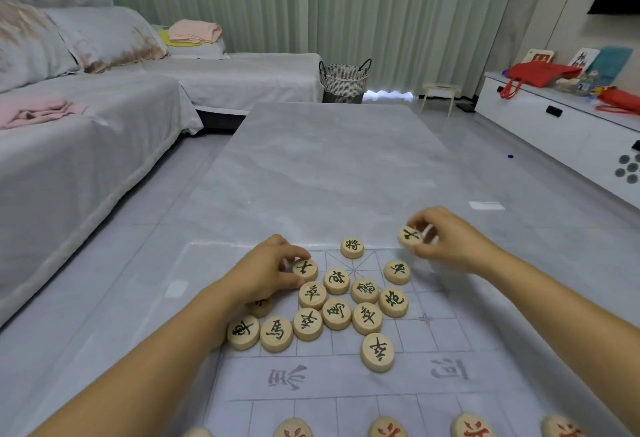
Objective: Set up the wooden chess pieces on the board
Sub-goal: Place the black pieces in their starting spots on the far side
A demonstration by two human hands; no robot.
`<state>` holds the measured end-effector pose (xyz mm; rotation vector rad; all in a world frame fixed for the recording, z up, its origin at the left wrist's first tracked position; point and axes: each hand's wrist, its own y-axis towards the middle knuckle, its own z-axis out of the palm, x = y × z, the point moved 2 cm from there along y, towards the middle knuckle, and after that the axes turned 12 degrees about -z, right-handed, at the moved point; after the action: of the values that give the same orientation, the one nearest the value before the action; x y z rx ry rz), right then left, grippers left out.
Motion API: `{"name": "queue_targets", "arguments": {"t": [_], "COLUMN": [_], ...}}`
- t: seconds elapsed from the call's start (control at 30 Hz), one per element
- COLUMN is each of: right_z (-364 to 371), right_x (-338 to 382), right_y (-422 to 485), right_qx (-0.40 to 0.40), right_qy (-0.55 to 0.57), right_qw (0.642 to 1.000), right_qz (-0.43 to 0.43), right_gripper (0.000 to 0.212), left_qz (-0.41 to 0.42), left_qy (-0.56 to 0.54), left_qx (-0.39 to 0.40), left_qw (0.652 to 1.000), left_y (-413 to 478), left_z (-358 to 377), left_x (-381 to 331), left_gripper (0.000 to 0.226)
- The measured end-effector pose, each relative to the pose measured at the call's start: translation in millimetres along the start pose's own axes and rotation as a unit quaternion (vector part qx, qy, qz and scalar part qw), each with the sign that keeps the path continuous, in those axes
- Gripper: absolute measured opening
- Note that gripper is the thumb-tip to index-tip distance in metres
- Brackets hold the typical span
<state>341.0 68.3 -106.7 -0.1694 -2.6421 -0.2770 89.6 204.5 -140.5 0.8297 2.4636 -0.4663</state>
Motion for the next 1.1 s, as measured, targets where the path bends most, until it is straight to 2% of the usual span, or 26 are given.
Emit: {"name": "queue_targets", "arguments": {"t": [0.1, 0.23, 0.37, 0.53, 0.67, 1.1], "right_z": [18, 32, 39, 52, 54, 55], "right_x": [2, -2, -13, -19, -19, -19], "right_y": [32, 45, 44, 41, 30, 31], "right_qx": [0.065, 0.132, 0.082, 0.008, -0.024, -0.028], "right_qy": [-0.012, 0.017, 0.095, 0.144, 0.163, 0.186], "right_qw": [0.997, 0.991, 0.991, 0.989, 0.986, 0.982], "right_qz": [-0.026, -0.004, 0.042, 0.044, 0.013, 0.010], "right_gripper": [0.035, 0.041, 0.050, 0.030, 0.030, 0.031], "left_qz": [-0.007, -0.034, -0.071, -0.100, -0.095, -0.102], "left_qy": [-0.057, -0.095, -0.086, -0.110, -0.099, -0.080], "left_qx": [0.003, -0.026, -0.035, -0.018, -0.017, -0.002], "left_qw": [0.998, 0.995, 0.993, 0.989, 0.990, 0.992], "left_y": [3, 12, 28, 38, 41, 49], "left_z": [3, 3, 5, 6, 6, 7], "left_x": [7, 12, 6, 2, -4, -14], "left_gripper": [0.035, 0.034, 0.035, 0.039, 0.041, 0.044]}}
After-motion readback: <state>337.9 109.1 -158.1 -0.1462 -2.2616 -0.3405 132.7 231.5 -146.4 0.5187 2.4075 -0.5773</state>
